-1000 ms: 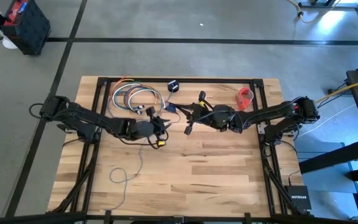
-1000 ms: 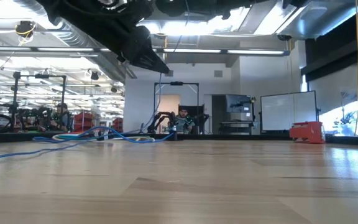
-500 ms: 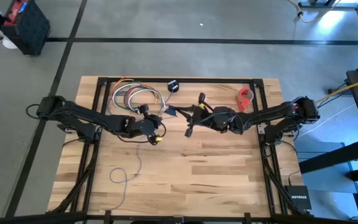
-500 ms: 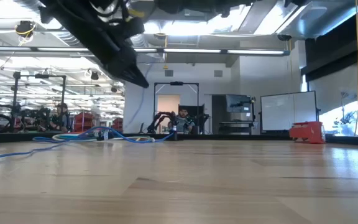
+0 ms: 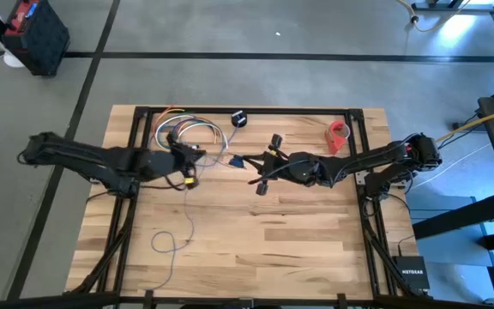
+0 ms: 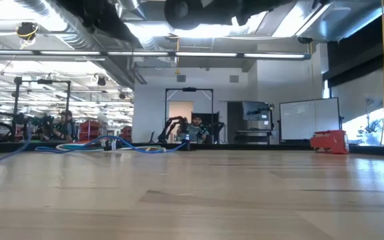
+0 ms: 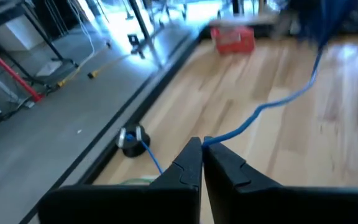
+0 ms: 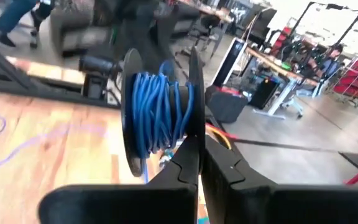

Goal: Coil cords
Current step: Coil the blue wire onto the spool

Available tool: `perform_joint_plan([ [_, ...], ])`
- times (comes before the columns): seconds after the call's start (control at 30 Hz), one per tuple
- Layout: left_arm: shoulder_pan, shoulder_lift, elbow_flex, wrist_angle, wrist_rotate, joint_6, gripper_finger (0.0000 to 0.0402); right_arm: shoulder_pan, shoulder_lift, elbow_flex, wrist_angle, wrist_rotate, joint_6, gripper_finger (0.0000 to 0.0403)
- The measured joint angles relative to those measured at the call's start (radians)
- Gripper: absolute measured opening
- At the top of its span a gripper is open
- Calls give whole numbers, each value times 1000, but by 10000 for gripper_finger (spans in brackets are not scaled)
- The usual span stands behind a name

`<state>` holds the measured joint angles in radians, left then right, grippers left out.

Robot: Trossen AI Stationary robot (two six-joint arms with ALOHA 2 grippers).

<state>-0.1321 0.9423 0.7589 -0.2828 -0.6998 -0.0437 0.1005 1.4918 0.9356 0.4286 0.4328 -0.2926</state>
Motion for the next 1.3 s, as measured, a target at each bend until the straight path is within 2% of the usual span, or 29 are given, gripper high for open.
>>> perform_joint_plan([
  [0.3,46,-98,0,29,16,1,0,-3,4,1,-107,-44,38,5],
  [0.47,38,-81,0,152,131,-10,0,-9,32,1,-116,3,36,5],
  [0.6,14,-25,0,264,190,-5,0,-24,65,1,-105,20,43,4],
  [1.0,-28,237,0,615,197,28,0,-31,97,0,-36,53,105,4],
  [1.13,-39,303,2,697,196,36,0,-37,97,0,-29,55,123,5],
  [1.3,-39,379,35,700,196,54,0,-37,97,0,-5,54,132,4],
])
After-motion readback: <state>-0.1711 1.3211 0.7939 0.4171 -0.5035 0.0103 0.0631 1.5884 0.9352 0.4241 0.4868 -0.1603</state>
